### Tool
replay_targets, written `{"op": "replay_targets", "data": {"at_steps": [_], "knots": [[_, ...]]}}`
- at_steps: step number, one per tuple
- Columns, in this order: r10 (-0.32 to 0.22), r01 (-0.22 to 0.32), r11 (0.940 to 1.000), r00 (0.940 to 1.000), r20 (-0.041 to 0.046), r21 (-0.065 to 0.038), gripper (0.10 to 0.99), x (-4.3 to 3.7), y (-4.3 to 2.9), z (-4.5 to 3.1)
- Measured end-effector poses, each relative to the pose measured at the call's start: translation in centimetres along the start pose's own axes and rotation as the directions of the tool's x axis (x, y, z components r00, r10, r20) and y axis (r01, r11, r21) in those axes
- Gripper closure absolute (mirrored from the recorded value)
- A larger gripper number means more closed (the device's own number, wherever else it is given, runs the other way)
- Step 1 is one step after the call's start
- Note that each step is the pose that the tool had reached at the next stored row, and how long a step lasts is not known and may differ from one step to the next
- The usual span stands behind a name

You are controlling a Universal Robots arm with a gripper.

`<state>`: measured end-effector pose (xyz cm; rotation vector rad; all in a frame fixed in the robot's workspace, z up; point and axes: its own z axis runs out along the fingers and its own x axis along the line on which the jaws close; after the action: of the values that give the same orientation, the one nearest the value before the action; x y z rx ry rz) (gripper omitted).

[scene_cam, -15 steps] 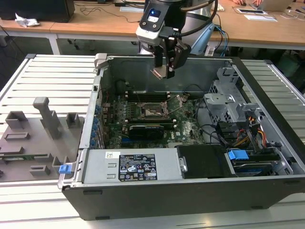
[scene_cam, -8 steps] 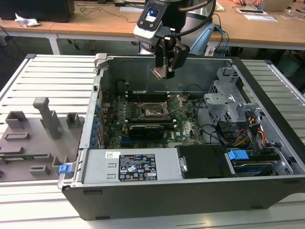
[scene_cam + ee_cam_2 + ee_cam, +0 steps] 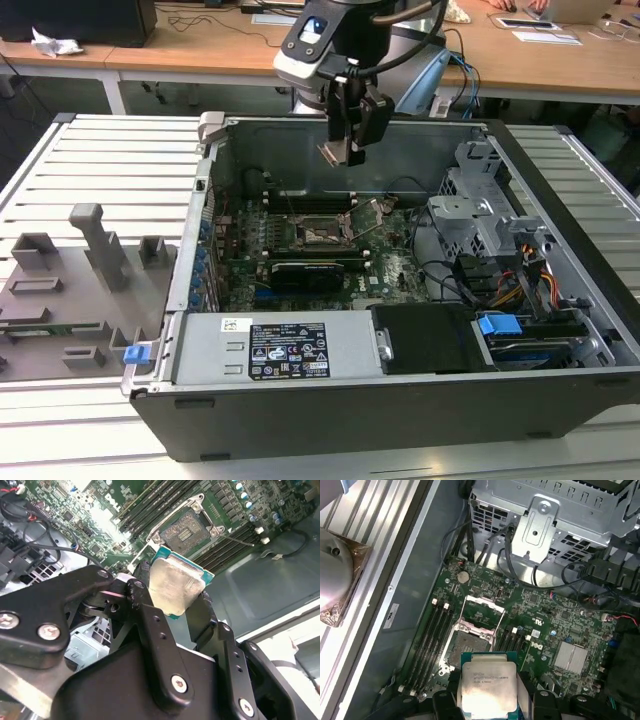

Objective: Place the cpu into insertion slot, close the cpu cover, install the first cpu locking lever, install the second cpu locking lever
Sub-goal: 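Place the cpu into insertion slot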

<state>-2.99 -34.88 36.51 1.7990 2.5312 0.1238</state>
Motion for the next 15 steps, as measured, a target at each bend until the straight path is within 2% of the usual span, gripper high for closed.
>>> {"op": "replay_targets", "data": {"at_steps": [7,15], "knots": [[0.081,-0.081,0.9967,0.9967,0.0068,-0.002,0.557,0.0,0.0,0.01],[0.153,-0.153,0.9882,0.9881,0.0128,-0.004,0.557,0.0,0.0,0.03]]}}
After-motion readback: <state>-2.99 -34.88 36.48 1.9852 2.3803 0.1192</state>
